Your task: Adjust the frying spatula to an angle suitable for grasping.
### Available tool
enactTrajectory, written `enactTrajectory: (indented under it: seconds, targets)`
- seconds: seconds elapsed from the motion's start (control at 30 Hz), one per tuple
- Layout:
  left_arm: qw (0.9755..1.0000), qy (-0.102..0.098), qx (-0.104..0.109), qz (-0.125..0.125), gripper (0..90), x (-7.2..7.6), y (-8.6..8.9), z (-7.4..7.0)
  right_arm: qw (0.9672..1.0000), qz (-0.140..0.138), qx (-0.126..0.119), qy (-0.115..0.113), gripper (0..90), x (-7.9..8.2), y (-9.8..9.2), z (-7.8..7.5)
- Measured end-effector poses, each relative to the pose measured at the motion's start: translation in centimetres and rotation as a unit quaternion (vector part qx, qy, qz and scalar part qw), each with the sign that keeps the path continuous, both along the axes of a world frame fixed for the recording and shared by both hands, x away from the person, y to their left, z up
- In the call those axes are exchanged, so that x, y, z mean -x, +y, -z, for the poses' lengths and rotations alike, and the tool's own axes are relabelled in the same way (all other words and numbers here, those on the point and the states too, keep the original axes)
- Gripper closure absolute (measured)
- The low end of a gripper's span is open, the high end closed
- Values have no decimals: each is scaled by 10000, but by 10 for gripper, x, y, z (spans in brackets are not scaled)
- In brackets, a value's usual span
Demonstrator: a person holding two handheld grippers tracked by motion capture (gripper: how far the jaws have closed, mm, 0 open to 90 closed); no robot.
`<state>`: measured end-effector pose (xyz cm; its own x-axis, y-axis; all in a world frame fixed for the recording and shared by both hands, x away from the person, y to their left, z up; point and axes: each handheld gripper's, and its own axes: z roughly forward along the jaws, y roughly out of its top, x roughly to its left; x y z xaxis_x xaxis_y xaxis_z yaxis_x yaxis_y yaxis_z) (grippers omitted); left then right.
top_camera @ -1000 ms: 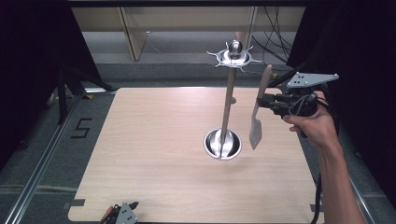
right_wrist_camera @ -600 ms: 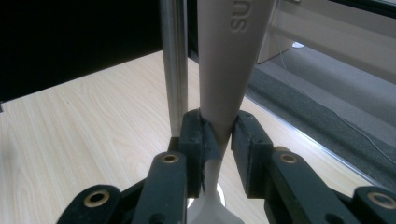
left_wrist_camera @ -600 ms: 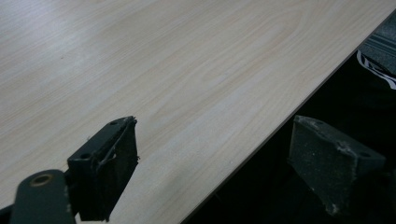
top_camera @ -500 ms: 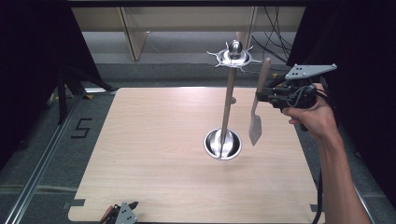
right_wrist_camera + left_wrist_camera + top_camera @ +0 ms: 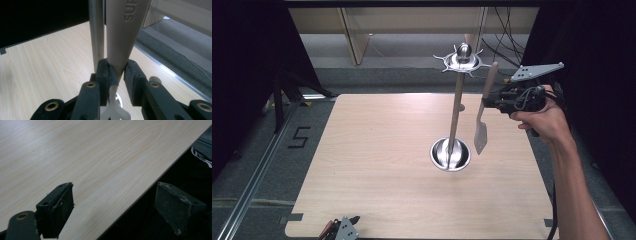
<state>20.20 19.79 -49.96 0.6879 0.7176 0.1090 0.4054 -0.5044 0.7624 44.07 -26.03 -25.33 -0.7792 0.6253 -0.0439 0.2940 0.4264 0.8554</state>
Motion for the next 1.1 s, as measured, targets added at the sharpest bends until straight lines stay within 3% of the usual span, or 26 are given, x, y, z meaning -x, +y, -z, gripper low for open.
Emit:
enactTrajectory:
  seconds: [0.03,0.07,0.13,0.17,0.33,0.5,0.53,0.63,0.67,0.7,0.73,0.77,0.8,0.83,0.87,0.93,0.97,1.0,1.03,1.1]
  targets:
    - [9999,-17,-87,71,148,-1,1,-1,10000,0,0,0,751,0,0,0]
    - [10000,4,-7,2,148,0,0,0,10000,-18,5,4,751,-1,0,0]
    - [9999,-12,-94,69,148,-1,1,-1,10000,-56,-5,36,750,-2,1,1]
    - [10000,5,-12,7,148,0,0,0,10000,-56,-5,36,750,-2,1,1]
    - [10000,-35,-19,21,148,0,0,0,9998,-164,5,149,750,-5,2,0]
    - [9999,16,-31,132,148,0,1,-2,9998,-217,15,42,748,-8,2,1]
    - [9999,-6,-57,144,148,0,1,-2,9998,-141,-117,49,748,-6,4,4]
    - [9999,93,-30,90,148,1,0,-1,9999,-82,-139,-47,745,-5,5,5]
    - [9995,10,-194,238,148,0,2,-3,9999,-66,-79,7,745,-4,4,4]
    - [9996,56,-175,212,148,1,2,-3,9999,33,-93,-109,744,-3,5,5]
    - [9988,50,-355,319,148,0,4,-5,9999,33,-93,-109,744,-3,5,5]
    - [9999,105,-37,94,148,2,0,-2,9999,32,-87,-55,744,-2,5,5]
    - [9999,111,12,55,148,2,-1,-1,9998,57,-125,-160,744,-2,6,7]
    - [9996,-8,-175,219,148,0,1,-3,9998,98,-134,-89,742,1,6,6]
    - [9994,-17,-220,253,148,-1,2,-3,9998,151,-109,-121,738,2,8,6]
    - [9996,-3,-178,219,148,0,1,-3,9995,236,-139,-177,730,3,10,7]
    - [9999,121,2,76,148,2,-1,-1,9996,242,-87,-143,726,4,10,6]
    - [9999,121,14,54,148,2,-1,-1,9993,273,-86,-251,722,4,11,7]
    - [9997,10,-158,209,148,0,1,-3,9993,259,-48,-252,718,5,12,7]
    - [9995,-9,-214,245,148,-1,2,-3,9990,309,-150,-298,688,6,14,9]
